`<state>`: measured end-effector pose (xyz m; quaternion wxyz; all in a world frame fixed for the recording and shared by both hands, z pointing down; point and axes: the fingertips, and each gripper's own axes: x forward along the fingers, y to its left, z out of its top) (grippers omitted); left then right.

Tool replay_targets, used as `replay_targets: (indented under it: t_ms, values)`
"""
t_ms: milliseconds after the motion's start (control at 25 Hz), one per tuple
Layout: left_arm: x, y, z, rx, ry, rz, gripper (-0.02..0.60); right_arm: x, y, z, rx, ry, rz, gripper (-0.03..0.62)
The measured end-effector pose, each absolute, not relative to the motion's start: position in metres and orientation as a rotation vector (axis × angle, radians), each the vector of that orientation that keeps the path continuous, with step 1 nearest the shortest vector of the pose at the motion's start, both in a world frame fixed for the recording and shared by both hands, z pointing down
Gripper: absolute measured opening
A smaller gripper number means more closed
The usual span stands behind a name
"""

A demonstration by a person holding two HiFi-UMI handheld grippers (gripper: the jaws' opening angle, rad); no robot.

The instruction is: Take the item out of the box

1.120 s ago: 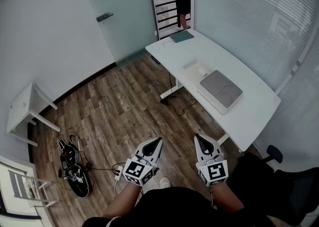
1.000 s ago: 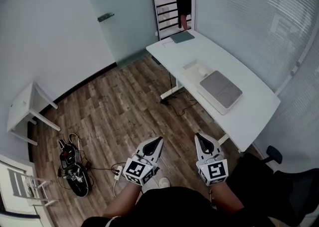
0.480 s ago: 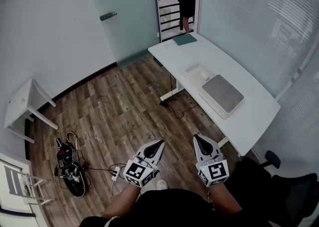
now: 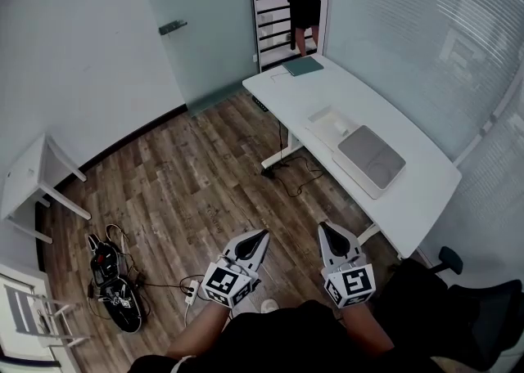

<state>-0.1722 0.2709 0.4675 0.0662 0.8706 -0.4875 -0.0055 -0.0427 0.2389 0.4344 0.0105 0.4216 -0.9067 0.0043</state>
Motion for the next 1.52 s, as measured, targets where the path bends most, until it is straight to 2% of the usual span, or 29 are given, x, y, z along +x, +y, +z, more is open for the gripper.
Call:
replay_targets:
  t_ms: [280,600,880,1520]
  values:
    - [-0.184,0.256,0.478,2.640,-1.432,0.024,0.012,-0.059,0.227,0.434,1.302,-2.770,-0.127,0.005]
    - [-0.190,0.207,0.476,2.605,-1.449,0.010,0.012,-0.070,0.176,0.445,1.268,-2.812,-0.025,0.005]
    - [-0.202,0.156,0.472,2.576,-1.511,0.039,0.012,-0.081,0.133,0.441,1.197,-2.811,-0.090,0.006]
    - [-0.205,0.046,0.472,2.518,-1.604,0.124,0.012,-0.061,0.014,0.440,1.172,-2.867,-0.023,0.006]
